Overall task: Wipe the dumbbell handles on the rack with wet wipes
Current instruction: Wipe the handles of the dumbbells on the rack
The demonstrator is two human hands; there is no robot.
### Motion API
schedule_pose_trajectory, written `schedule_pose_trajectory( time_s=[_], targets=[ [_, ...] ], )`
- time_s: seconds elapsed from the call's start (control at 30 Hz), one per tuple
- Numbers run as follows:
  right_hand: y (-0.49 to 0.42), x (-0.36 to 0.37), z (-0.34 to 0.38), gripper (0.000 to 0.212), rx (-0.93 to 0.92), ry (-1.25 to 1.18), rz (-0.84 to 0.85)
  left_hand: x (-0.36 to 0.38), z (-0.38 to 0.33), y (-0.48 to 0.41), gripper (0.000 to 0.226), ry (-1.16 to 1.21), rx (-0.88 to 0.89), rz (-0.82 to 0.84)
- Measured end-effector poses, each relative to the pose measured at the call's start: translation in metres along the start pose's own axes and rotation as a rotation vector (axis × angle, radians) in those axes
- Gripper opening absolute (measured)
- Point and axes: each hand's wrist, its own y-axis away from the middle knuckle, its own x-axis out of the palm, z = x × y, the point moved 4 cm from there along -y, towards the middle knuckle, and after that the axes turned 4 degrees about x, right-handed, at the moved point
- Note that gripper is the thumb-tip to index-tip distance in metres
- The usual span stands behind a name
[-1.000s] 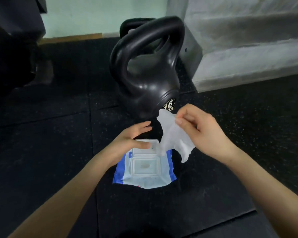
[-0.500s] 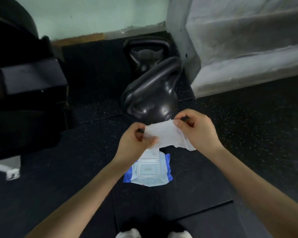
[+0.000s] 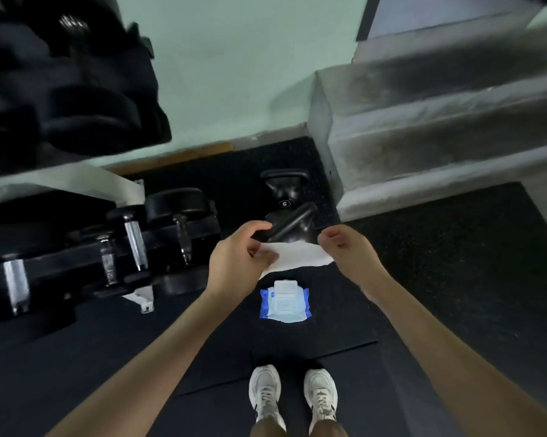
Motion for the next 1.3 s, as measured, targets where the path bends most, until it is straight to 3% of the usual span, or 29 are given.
schedule_pose_trajectory(
  time_s=[0.13,0.27,0.33,0.43,0.5,0.67,0.77,0.87,1.0,1.1,1.2,1.3],
  targets=[
    [0.08,-0.017,0.073,0.05,-0.146,0.119,-0.006,-0.071,-0.074,0.03,0.042,-0.08,0.016,-0.074],
    [0.129,-0.005,0.137,0.057,-0.341,0.175,0.033,-0.132,-0.117,0.052,0.036,-0.034,0.003,-0.181],
    [0.135,0.007,0.16,0.051,-0.381,0.197,0.056,-0.16,-0.122,0.058,0.032,0.068,-0.04,-0.254],
    [0.138,0.021,0.191,0.018,-0.421,0.139,0.019,-0.198,-0.108,0.063,0.025,0.293,-0.169,-0.349],
    [0.137,0.029,0.211,0.012,-0.405,0.067,0.006,-0.223,-0.089,0.064,0.02,0.437,-0.235,-0.373],
    [0.117,0.061,0.265,0.005,-0.361,-0.119,0.056,-0.287,-0.03,0.043,0.025,0.593,-0.301,-0.255],
    [0.106,0.088,0.298,0.004,-0.308,-0.19,0.061,-0.327,0.005,0.025,0.035,0.358,-0.215,-0.18],
    [0.099,0.12,0.318,0.023,-0.238,-0.197,0.007,-0.356,0.034,0.007,0.023,0.022,-0.11,-0.158],
    [0.089,0.148,0.333,0.03,-0.134,-0.189,-0.059,-0.37,0.055,-0.02,0.016,-0.129,-0.024,-0.03],
    [0.076,0.152,0.346,0.04,-0.064,-0.176,-0.106,-0.377,0.061,-0.045,0.021,0.037,-0.058,0.043],
    [0.067,0.149,0.367,0.025,-0.056,-0.222,-0.018,-0.379,0.06,-0.072,0.027,0.284,-0.135,0.069],
    [0.053,0.147,0.379,0.069,-0.077,-0.279,0.186,-0.382,0.056,-0.099,0.025,0.32,-0.125,0.037]
  ],
)
